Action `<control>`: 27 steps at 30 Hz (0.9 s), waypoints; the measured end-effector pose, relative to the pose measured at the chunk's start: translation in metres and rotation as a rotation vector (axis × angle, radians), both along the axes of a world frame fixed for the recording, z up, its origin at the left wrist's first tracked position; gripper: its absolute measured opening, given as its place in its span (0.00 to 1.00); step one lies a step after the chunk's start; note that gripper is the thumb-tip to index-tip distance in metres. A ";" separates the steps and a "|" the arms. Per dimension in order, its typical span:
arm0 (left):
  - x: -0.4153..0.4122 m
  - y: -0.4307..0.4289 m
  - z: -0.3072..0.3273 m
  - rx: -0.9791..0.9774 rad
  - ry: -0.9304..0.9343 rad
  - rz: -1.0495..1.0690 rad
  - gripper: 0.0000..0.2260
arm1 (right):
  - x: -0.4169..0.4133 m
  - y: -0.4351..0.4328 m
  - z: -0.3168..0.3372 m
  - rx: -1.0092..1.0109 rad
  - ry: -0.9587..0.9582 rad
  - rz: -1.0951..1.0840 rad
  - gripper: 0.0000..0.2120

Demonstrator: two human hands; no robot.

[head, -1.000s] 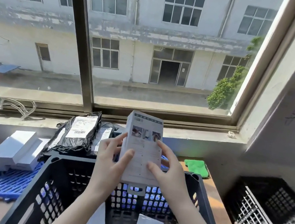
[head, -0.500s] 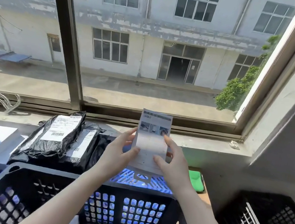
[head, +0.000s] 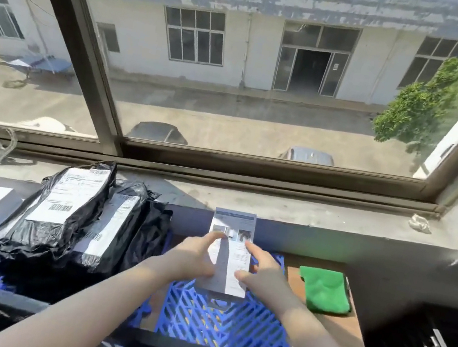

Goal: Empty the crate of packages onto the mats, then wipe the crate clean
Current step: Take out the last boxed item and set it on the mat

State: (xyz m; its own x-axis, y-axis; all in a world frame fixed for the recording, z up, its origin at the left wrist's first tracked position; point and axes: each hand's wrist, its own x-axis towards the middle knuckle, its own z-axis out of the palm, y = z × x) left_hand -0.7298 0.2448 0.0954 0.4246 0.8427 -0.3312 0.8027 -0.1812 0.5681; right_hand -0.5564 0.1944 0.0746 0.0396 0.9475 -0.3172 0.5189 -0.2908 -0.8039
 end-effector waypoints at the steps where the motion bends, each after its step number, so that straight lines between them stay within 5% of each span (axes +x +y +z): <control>1: 0.003 0.006 -0.007 -0.019 0.030 -0.018 0.31 | 0.000 0.006 -0.013 -0.039 0.001 0.002 0.36; 4: -0.001 0.016 -0.033 -0.056 0.088 -0.061 0.31 | -0.001 0.019 -0.046 -0.137 0.030 0.042 0.44; 13: -0.018 0.024 -0.094 -0.240 0.215 -0.143 0.44 | -0.010 0.007 -0.105 -0.165 0.016 0.081 0.33; 27: -0.030 0.024 -0.123 -0.190 0.358 -0.248 0.46 | -0.025 0.001 -0.129 -0.158 0.090 0.090 0.38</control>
